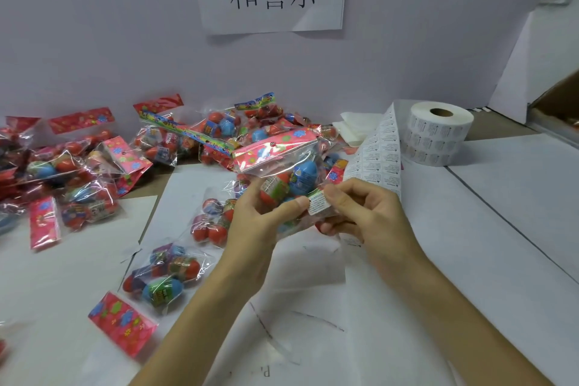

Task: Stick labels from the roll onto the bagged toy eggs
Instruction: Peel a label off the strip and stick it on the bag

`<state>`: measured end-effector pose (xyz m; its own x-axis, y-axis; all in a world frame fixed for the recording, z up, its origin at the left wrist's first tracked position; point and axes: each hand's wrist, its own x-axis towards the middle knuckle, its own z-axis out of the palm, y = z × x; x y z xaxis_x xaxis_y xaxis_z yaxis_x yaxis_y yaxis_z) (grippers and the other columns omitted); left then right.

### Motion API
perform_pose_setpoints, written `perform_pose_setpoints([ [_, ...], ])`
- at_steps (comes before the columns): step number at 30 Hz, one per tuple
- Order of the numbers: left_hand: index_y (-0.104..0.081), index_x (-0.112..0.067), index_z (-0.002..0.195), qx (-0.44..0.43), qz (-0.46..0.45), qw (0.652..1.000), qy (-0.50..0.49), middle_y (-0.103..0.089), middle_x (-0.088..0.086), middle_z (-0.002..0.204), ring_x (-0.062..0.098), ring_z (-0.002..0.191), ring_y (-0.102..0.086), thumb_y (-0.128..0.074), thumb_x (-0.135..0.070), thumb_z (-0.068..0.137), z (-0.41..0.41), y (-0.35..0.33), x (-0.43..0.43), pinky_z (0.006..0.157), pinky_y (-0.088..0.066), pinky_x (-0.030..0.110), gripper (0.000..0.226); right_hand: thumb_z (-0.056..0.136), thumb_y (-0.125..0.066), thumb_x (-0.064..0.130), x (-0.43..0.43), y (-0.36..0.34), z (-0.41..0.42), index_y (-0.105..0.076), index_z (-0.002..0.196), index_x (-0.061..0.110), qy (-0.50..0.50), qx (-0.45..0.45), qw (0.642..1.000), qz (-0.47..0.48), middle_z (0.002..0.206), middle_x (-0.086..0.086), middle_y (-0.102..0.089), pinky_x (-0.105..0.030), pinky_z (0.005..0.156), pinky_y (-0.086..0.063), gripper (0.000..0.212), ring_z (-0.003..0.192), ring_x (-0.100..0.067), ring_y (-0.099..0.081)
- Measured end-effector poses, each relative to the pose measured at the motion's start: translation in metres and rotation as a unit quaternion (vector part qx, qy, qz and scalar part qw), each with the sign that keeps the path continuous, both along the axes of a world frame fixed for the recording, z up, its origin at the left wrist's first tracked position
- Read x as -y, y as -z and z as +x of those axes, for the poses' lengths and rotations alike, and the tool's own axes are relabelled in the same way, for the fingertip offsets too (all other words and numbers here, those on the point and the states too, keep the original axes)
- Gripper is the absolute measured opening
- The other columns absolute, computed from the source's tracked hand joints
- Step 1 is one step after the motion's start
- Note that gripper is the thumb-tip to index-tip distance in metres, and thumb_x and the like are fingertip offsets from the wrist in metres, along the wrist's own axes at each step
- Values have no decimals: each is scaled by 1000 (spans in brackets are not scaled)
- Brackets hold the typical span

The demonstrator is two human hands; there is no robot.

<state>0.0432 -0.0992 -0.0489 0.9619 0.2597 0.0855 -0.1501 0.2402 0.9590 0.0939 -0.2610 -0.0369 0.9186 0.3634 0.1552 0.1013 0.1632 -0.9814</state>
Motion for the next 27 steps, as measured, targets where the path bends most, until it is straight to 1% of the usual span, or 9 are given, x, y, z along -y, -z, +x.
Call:
perform_pose_setpoints([
  [3, -63, -14, 127, -10, 0, 1000, 1, -78, 7, 112, 28, 104, -75, -87, -17, 73, 0, 0, -1, 87, -63, 38, 59, 91, -68, 25, 2, 2, 3, -70, 96, -3, -7, -15, 1000, -8, 81, -17, -75, -32, 63, -60, 29, 64, -27, -69],
  [5, -63, -15, 126, -12, 12, 1000, -4, -78, 5, 110, 26, 102, -76, -87, -20, 72, 1, 0, -2, 85, -63, 34, 59, 97, -64, 23, 1, 3, 3, -71, 99, 2, -10, -7, 1000, -22, 79, -14, -74, -31, 62, -58, 22, 64, -26, -69],
  [8, -63, -20, 128, -4, 49, 999, -4, -78, 3, 111, 25, 103, -76, -91, -21, 72, 0, -1, -2, 85, -63, 33, 63, 87, -73, 32, -1, 5, 2, -73, 96, 17, 6, 19, 999, -38, 76, -13, -71, -31, 58, -55, 18, 61, -27, -67],
  [10, -62, -21, 129, 0, 69, 997, 16, -78, 4, 113, 27, 104, -76, -90, -20, 74, -1, 0, -1, 86, -62, 35, 62, 86, -77, 29, -1, 6, 2, -72, 89, 18, 22, 40, 998, -49, 74, -14, -69, -31, 55, -54, 12, 58, -30, -67],
  [13, -61, -22, 129, -1, 85, 996, 25, -77, 4, 114, 27, 104, -76, -90, -21, 70, 0, 2, 0, 88, -62, 37, 66, 87, -78, 28, 1, 6, 3, -71, 81, 16, 21, 61, 996, -57, 70, -14, -69, -34, 56, -55, 15, 58, -33, -67],
  [17, -62, -24, 123, -10, 56, 997, 44, -78, 5, 111, 29, 101, -76, -90, -11, 67, 1, 1, -5, 81, -63, 33, 65, 77, -79, 35, 2, 4, 3, -71, 79, 15, 2, 43, 998, -37, 69, -14, -68, -31, 54, -53, 22, 53, -26, -63],
  [21, -57, -12, 131, -19, 6, 998, 67, -77, 12, 114, 34, 103, -75, -85, -1, 67, 2, 0, -7, 80, -63, 37, 70, 80, -73, 39, 3, 1, 5, -72, 74, 16, -26, 2, 1000, -10, 72, -18, -70, -29, 53, -54, 24, 50, -22, -60],
  [24, -57, -11, 131, -27, -2, 998, 62, -76, 14, 116, 33, 104, -75, -85, 1, 67, 2, -1, -7, 81, -64, 38, 70, 90, -65, 37, 3, 1, 6, -74, 78, 17, -22, -5, 1000, -5, 76, -24, -70, -29, 54, -54, 25, 51, -22, -60],
  [27, -58, -9, 133, -30, -3, 998, 47, -74, 16, 119, 34, 107, -74, -88, 3, 71, 2, -1, -7, 90, -62, 44, 70, 83, -70, 42, 1, 3, 4, -74, 86, 17, -10, 27, 999, -23, 76, -21, -69, -32, 56, -57, 26, 57, -26, -63],
])
